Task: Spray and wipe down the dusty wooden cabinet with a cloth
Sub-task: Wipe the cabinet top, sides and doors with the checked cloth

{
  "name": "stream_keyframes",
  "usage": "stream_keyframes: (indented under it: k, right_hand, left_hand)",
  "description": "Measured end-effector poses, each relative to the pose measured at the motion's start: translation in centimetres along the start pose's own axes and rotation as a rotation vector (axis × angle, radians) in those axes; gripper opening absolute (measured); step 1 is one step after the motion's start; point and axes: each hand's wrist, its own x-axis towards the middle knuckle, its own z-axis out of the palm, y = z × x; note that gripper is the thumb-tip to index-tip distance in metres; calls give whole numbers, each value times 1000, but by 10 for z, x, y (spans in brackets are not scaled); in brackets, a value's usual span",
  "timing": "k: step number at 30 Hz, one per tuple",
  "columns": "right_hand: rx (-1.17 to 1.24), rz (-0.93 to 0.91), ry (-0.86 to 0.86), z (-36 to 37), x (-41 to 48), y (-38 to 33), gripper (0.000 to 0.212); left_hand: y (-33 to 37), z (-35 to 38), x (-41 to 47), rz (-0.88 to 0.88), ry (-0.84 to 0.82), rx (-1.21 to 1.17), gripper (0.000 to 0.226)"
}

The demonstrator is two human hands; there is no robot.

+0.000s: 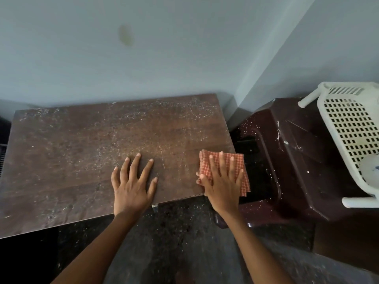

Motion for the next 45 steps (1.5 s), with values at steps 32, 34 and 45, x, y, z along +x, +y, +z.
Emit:
stream_keyframes:
  k: [32, 34, 45]
  right_hand:
    - [19, 20, -116, -15, 76, -50, 76]
    - [2, -75, -116, -12, 73, -64, 74]
    - [-104, -306, -55, -5, 34, 4, 65]
  left_hand:
    - [0, 0, 0, -3, -20, 30, 59]
    - [0, 0, 0, 0, -16, 24, 58]
    - [-2, 0, 2, -5, -44, -3, 59]
